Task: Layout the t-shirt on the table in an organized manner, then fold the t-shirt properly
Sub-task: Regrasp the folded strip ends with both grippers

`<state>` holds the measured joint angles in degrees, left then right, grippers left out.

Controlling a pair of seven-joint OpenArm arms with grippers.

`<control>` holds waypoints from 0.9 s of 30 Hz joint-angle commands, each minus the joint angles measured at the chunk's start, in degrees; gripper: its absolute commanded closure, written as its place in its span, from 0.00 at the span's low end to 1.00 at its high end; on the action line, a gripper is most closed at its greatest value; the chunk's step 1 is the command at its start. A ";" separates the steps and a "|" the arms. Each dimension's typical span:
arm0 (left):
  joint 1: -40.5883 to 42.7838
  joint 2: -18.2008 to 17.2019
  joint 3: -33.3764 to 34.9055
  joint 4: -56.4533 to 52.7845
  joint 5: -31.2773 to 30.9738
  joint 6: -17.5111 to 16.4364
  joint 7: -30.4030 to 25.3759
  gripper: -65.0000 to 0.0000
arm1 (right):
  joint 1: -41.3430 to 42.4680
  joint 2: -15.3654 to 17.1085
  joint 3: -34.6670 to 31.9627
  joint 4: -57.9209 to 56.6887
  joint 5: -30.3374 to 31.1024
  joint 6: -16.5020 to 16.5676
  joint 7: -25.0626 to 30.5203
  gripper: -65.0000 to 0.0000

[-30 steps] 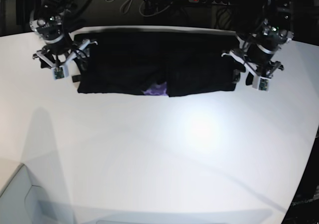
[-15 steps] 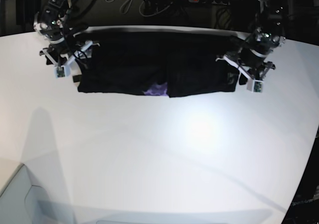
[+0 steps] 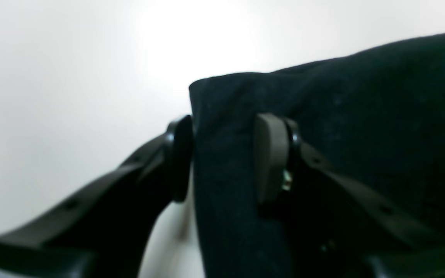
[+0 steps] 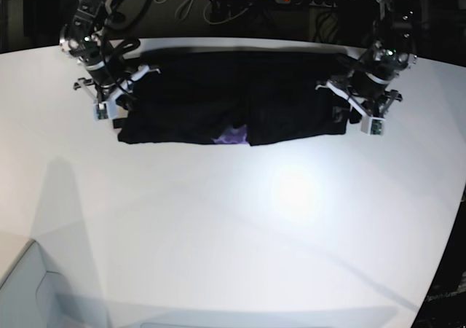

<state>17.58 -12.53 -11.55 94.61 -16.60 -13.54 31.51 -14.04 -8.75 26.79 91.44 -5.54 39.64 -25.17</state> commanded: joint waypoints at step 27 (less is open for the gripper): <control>-0.22 -0.61 -0.54 1.00 -0.15 -0.22 -1.05 0.61 | -11.06 -0.25 -20.85 24.21 14.29 0.36 -2.92 1.00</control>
<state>17.69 -12.67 -11.90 94.85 -16.56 -13.54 31.51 -25.21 -8.73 6.13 114.58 7.64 39.29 -29.82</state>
